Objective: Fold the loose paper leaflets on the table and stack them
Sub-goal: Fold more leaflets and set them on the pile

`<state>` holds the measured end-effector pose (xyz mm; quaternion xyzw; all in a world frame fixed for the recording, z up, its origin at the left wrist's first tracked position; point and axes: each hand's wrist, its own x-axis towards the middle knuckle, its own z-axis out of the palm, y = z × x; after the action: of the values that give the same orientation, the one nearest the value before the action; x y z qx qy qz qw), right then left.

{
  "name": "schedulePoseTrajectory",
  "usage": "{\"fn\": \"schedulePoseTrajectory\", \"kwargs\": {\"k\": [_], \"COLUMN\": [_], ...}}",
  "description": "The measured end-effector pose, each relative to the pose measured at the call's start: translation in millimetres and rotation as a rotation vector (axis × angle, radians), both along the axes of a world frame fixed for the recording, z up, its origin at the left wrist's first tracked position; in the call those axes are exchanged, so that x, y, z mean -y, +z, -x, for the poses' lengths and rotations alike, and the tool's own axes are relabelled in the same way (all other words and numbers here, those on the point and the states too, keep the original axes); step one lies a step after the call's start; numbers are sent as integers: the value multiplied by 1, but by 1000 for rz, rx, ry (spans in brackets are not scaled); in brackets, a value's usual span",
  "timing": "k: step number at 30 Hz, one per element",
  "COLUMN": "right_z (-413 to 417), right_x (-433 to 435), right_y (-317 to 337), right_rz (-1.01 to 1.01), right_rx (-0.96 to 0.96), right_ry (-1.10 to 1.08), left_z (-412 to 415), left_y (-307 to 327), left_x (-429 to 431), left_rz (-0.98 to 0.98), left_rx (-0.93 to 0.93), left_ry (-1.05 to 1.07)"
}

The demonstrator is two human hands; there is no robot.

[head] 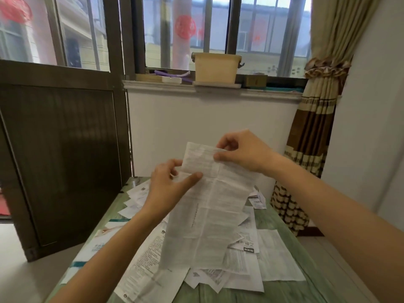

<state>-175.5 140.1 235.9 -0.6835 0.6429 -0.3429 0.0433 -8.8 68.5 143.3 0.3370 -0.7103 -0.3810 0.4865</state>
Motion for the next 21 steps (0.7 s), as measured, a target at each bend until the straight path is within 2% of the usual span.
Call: {"fn": "schedulePoseTrajectory", "kwargs": {"k": [2,5,7,10,13,16,21], "right_z": [2,10,18,32,48,64,66], "right_x": [-2,-3,-2,-1,-6,-15,-24], "right_y": [6,9,7,-8,-35,-71,-150], "right_rz": [-30,3,33,4,-83,-146,-179], "right_rx": [69,190,278,496,646,742,1112], "right_ry": [16,-28,-86,-151,-227,-327,-457], "left_z": [-9,-21,-29,-40,-53,-64,-63], "left_y": [2,5,1,-12,-27,-41,-71], "left_x": [1,0,2,8,13,23,26], "left_rz": [3,-246,-317,-369,-417,-531,-803], "left_rx": [125,106,185,358,425,330,-62], "left_ry": [15,-203,-287,-326,-337,-317,-142]}}
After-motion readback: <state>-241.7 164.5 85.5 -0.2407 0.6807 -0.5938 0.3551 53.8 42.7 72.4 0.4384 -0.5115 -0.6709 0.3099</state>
